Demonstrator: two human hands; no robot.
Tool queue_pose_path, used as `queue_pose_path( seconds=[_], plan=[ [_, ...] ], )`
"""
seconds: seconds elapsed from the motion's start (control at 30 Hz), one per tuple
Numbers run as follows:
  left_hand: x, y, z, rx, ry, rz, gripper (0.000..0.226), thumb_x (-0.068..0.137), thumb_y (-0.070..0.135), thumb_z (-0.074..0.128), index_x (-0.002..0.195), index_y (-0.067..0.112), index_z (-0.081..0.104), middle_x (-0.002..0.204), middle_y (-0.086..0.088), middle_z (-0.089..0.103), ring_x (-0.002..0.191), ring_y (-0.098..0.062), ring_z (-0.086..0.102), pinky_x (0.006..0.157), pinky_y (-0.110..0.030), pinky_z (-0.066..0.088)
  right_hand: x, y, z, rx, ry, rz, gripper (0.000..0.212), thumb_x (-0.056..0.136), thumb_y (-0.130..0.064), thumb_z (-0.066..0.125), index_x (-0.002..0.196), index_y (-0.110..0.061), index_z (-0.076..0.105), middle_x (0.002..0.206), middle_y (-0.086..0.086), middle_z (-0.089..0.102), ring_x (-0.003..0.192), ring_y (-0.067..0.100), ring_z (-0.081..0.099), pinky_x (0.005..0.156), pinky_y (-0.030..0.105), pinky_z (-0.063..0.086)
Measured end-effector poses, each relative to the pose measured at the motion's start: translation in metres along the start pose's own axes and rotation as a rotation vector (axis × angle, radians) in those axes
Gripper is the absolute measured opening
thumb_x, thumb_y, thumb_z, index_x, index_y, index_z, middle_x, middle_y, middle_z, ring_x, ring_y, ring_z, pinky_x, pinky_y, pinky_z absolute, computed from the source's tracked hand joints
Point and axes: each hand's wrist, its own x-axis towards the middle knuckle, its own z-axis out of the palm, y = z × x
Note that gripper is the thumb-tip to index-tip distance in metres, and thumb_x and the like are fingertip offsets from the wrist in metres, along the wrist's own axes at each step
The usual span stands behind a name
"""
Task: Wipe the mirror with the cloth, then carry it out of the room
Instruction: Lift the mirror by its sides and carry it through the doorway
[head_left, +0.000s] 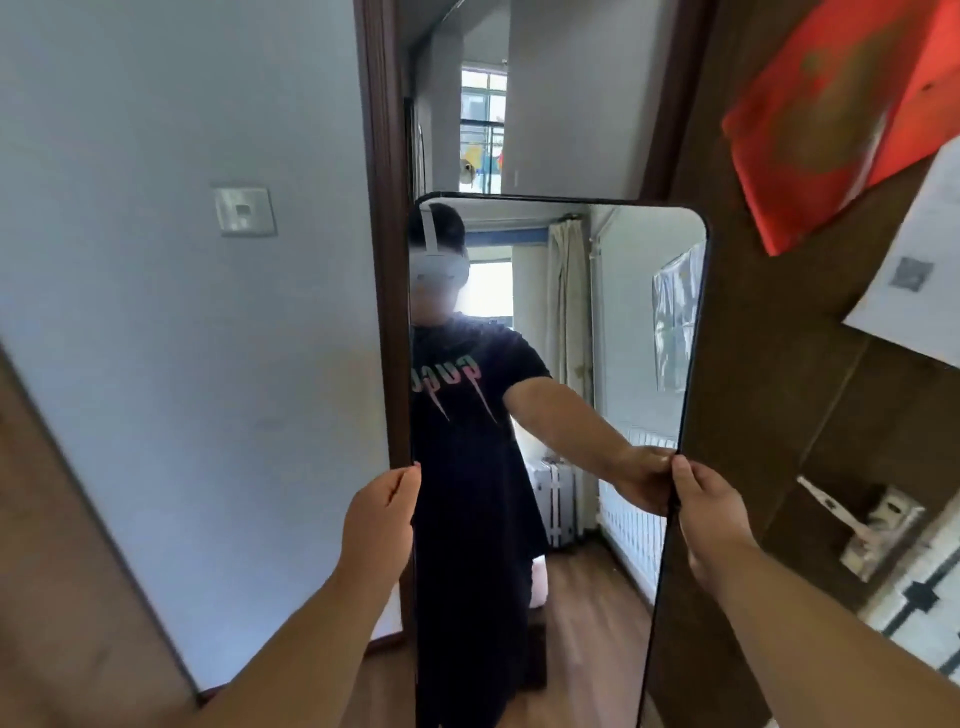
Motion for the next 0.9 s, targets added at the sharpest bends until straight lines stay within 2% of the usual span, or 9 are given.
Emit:
queue_pose_path(
  seconds=[0.07,0.13,0.27,0.37,0.47,0.6,0.73,0.83,0.9],
  plan=[
    [0.019,-0.013,-0.032,-0.015,0.013,-0.006,0.06,0.113,0.041,0.051,0.073,-0.002,0.047,0.06,-0.003,0.042,0.06,-0.02,0.045,0.063,-0.037,0.038,0.001,-0.005,0.047,0.016,-0.037,0.002,0.026,0.111,-0.04,0.06,0.096,-0.031,0.079,0.105,-0.006,0.081,0.104,0.015,0.076,0.084,0.029,0.055],
    [0.038,-0.024,-0.062,-0.017,0.027,-0.005,0.059,0.113,0.041,0.05,0.075,-0.004,0.048,0.066,-0.01,0.044,0.065,-0.027,0.046,0.066,-0.039,0.039,0.001,-0.01,0.091,0.028,-0.069,0.012,0.025,0.112,-0.039,0.059,0.101,-0.028,0.079,0.108,-0.002,0.08,0.106,0.018,0.075,0.09,0.034,0.056],
    [0.075,-0.045,-0.12,-0.021,0.071,-0.013,0.059,0.113,0.042,0.05,0.077,-0.004,0.047,0.068,-0.013,0.044,0.066,-0.026,0.046,0.067,-0.04,0.038,-0.003,-0.017,0.173,0.042,-0.125,0.002,0.026,0.112,-0.041,0.059,0.117,-0.024,0.078,0.114,0.0,0.08,0.11,0.022,0.074,0.103,0.043,0.057],
    [0.096,-0.061,-0.152,-0.023,0.101,-0.024,0.059,0.113,0.044,0.05,0.08,-0.004,0.051,0.073,-0.027,0.046,0.067,-0.026,0.048,0.067,-0.04,0.039,-0.01,-0.019,0.222,0.032,-0.151,-0.008,0.021,0.112,-0.041,0.059,0.114,-0.027,0.076,0.115,0.003,0.078,0.109,0.025,0.073,0.103,0.043,0.056],
    [0.113,-0.075,-0.181,-0.032,0.149,-0.043,0.059,0.112,0.048,0.051,0.084,-0.004,0.055,0.081,-0.033,0.05,0.069,-0.025,0.05,0.069,-0.04,0.041,-0.017,-0.024,0.267,0.029,-0.187,-0.031,0.022,0.113,-0.035,0.058,0.115,-0.021,0.075,0.117,0.013,0.077,0.11,0.032,0.073,0.106,0.05,0.057],
    [0.136,-0.094,-0.216,-0.044,0.21,-0.089,0.059,0.11,0.053,0.052,0.082,0.001,0.056,0.079,-0.024,0.054,0.074,-0.022,0.053,0.071,-0.038,0.045,-0.02,-0.029,0.32,-0.119,-0.259,-0.131,0.032,0.115,-0.031,0.053,0.122,-0.01,0.075,0.108,0.013,0.073,0.099,0.03,0.069,0.093,0.041,0.054],
    [0.153,-0.109,-0.25,-0.029,0.245,-0.101,0.037,0.111,0.054,0.048,0.086,0.027,0.055,0.091,-0.003,0.058,0.09,-0.019,0.055,0.081,-0.036,0.045,-0.025,-0.029,0.369,-0.16,-0.337,-0.143,0.028,0.114,-0.039,0.051,0.114,-0.023,0.074,0.107,0.004,0.074,0.097,0.024,0.07,0.086,0.038,0.053],
    [0.166,-0.124,-0.272,-0.032,0.252,-0.133,0.057,0.111,0.057,0.048,0.087,0.008,0.064,0.092,-0.024,0.066,0.085,-0.026,0.061,0.083,-0.037,0.049,-0.028,-0.024,0.403,-0.159,-0.381,-0.149,0.029,0.113,-0.044,0.05,0.11,-0.029,0.075,0.1,-0.005,0.077,0.096,0.021,0.074,0.084,0.043,0.061],
    [0.171,-0.132,-0.28,-0.034,0.287,-0.14,0.054,0.11,0.059,0.047,0.087,0.015,0.068,0.1,-0.023,0.072,0.088,-0.031,0.069,0.081,-0.032,0.054,-0.03,-0.022,0.416,-0.18,-0.379,-0.184,0.028,0.113,-0.046,0.049,0.104,-0.037,0.074,0.097,-0.014,0.075,0.093,0.013,0.073,0.077,0.039,0.061]
  ],
)
